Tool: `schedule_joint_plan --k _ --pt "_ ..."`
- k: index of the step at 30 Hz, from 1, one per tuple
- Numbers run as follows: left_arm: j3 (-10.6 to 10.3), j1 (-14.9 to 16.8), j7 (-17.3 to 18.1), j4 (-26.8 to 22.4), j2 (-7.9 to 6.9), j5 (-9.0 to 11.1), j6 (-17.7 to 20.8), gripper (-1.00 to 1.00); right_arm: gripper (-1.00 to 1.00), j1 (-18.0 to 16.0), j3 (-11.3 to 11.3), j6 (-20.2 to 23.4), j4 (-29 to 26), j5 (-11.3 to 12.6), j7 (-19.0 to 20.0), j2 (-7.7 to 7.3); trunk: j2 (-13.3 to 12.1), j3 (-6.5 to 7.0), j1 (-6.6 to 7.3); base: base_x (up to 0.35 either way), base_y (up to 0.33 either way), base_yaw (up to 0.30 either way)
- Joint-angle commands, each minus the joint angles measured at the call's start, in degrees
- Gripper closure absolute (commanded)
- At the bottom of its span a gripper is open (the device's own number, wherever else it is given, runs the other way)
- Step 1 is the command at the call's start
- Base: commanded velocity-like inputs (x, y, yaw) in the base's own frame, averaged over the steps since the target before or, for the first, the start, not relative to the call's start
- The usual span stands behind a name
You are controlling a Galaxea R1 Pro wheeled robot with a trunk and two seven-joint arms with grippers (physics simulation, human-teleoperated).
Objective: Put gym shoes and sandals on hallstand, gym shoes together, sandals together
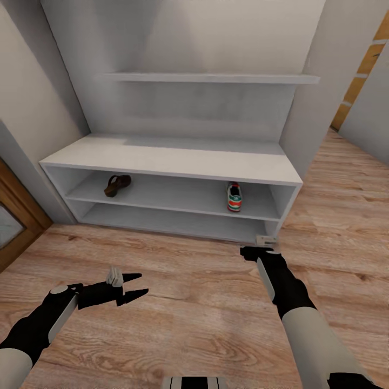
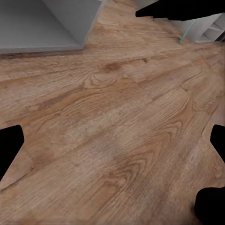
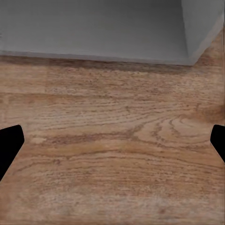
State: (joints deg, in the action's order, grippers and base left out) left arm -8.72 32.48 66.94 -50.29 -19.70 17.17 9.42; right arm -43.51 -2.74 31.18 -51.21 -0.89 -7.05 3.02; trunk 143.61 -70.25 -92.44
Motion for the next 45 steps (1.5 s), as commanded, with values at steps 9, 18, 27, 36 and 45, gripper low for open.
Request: schedule_joint_plan --k 9,18,27,36,45 --pt "-0.2 0.0 0.0 0.0 0.13 0.6 0.8 -1.00 -1.00 0.1 0.0 -16.9 8.1 0.1 -0.1 0.18 0.0 -0.02 0.01 -0.009 0.000 -0.002" --pt "-0.2 0.0 -0.1 0.0 0.89 0.6 0.8 -1.00 -1.00 0.1 0.0 -26.7 24.5 -0.2 -0.1 0.23 0.0 0.55 0.01 -0.001 0.000 -0.073" --pt "-0.3 0.0 -0.4 0.1 1.30 0.7 0.7 -1.00 -1.00 0.1 0.0 -27.4 27.0 -0.2 -0.1 0.23 0.0 1.22 0.01 0.000 0.000 -0.088" --pt "-0.1 0.0 -0.4 0.5 1.58 0.6 0.7 -1.00 -1.00 0.1 -0.1 -31.1 36.9 -0.3 0.0 0.15 0.0 1.36 0.01 0.000 0.000 -0.018" --pt "-0.1 -0.1 -0.8 8.1 1.51 0.5 0.1 -1.00 -1.00 0.2 -0.1 -39.8 41.8 -0.2 0.0 0.16 -0.1 3.37 0.25 0.000 0.000 -0.001"
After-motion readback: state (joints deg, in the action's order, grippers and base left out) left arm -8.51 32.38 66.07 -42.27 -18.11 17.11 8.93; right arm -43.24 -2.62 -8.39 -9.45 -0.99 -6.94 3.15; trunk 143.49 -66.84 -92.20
